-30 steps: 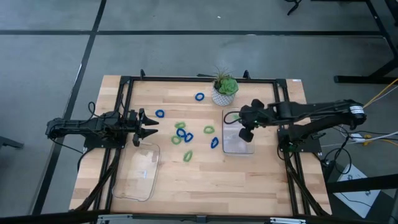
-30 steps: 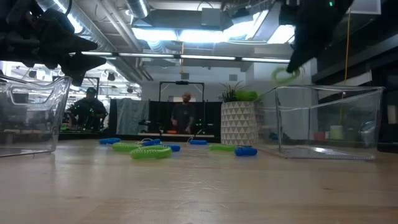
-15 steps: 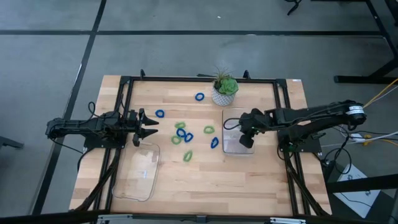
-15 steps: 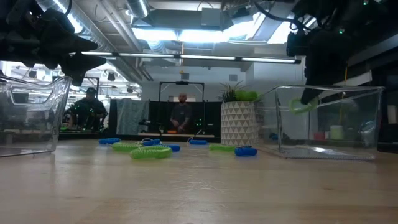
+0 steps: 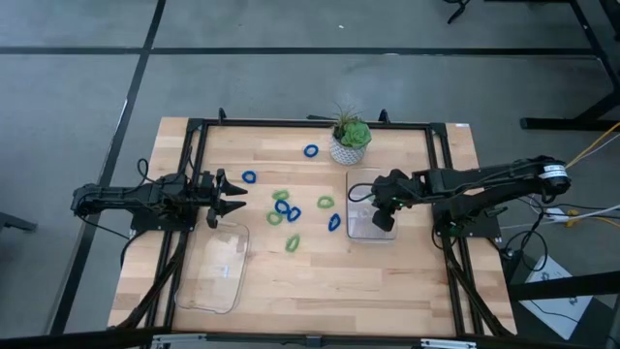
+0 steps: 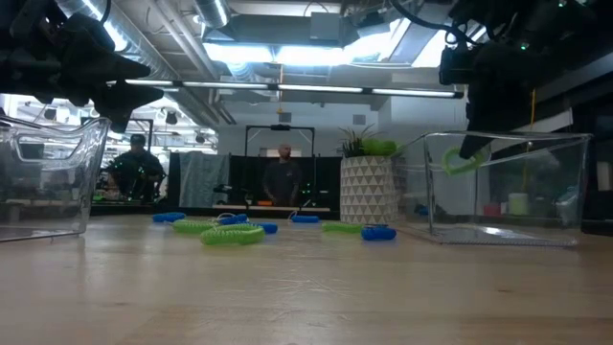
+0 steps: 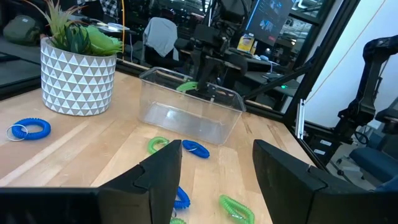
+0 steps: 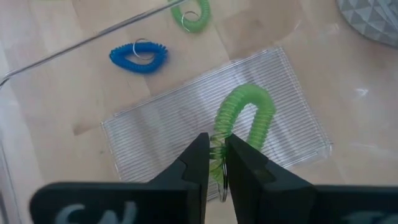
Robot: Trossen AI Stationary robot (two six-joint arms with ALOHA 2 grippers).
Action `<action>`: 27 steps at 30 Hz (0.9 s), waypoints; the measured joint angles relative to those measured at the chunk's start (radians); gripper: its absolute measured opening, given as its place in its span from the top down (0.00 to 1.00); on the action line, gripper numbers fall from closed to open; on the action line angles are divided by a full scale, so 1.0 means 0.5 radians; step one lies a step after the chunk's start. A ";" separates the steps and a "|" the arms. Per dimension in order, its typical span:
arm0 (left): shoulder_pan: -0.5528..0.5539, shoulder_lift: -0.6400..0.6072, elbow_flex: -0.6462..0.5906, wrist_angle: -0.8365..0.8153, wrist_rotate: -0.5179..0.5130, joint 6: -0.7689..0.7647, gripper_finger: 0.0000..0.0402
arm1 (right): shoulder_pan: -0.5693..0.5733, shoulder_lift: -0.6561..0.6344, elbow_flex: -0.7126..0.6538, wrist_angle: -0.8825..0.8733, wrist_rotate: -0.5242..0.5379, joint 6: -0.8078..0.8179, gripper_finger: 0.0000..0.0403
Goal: Sort spring keychains
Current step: Put the green spring keychain into the top transparent bin
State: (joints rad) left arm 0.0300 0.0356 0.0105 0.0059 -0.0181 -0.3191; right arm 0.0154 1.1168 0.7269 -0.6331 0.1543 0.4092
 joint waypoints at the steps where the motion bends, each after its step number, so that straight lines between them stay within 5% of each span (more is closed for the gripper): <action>1: 0.000 0.000 0.000 0.000 0.001 0.000 0.52 | 0.000 0.000 0.000 0.000 -0.010 0.002 0.86; 13: 0.000 0.000 0.000 0.000 0.000 0.000 0.52 | 0.000 0.000 0.000 0.103 -0.036 -0.167 0.60; 19: 0.001 0.000 0.000 0.000 0.001 0.000 0.52 | 0.000 0.000 0.000 0.376 -0.096 -0.239 0.59; 27: 0.000 0.000 0.000 0.001 0.000 0.000 0.52 | 0.003 0.000 0.000 0.875 -0.506 -0.151 0.61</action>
State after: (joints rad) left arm 0.0300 0.0354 0.0105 0.0062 -0.0179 -0.3190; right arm 0.0170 1.1170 0.7269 -0.1954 -0.0987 0.3336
